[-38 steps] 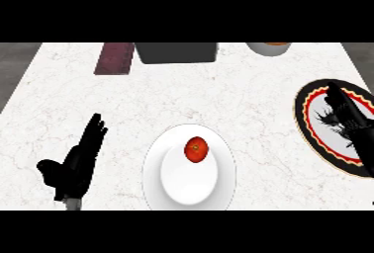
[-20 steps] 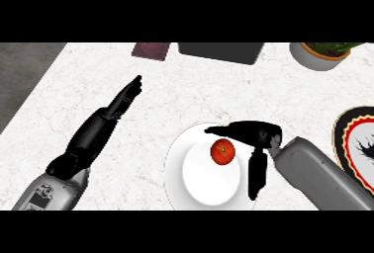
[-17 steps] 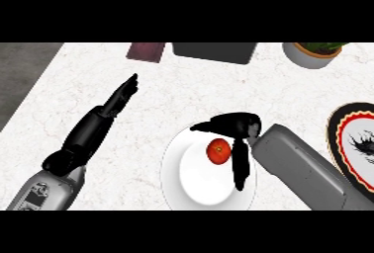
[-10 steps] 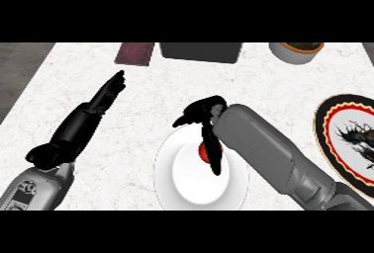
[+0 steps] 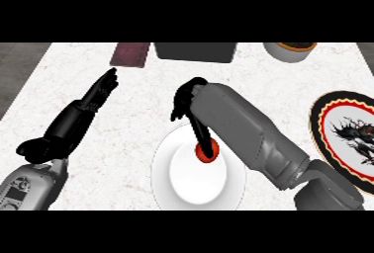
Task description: Pick the tomato from the plate and place it in the plate
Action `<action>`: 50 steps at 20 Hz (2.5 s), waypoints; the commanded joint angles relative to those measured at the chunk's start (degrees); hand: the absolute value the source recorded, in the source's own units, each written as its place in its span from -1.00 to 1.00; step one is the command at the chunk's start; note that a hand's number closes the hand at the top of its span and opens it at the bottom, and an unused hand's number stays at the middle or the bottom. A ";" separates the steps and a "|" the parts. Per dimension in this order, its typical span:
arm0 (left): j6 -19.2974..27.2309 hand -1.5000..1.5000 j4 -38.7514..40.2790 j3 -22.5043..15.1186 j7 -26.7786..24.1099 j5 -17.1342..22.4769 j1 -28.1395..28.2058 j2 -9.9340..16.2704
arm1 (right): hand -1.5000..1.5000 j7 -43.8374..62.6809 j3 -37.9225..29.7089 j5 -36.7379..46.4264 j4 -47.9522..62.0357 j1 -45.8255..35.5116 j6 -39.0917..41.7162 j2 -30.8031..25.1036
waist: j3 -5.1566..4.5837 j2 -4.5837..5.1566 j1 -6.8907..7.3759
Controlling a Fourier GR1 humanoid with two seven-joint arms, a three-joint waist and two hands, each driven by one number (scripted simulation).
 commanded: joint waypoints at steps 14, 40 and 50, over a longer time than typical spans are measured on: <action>0.36 0.00 -0.16 0.03 2.02 -2.03 -1.15 -2.78 | -1.00 -6.84 3.26 2.90 13.02 -4.69 6.98 0.80 | 0.05 0.48 0.63; -1.99 0.00 -3.70 3.73 2.45 -2.72 2.33 -2.68 | -1.00 -11.36 18.17 6.08 2.11 11.52 9.35 0.75 | 0.09 -0.56 -1.22; -2.33 0.00 -2.80 4.17 1.60 -3.84 3.08 -3.72 | 1.00 -23.26 21.20 12.95 -2.63 12.56 7.45 -0.65 | 0.19 -0.31 -2.16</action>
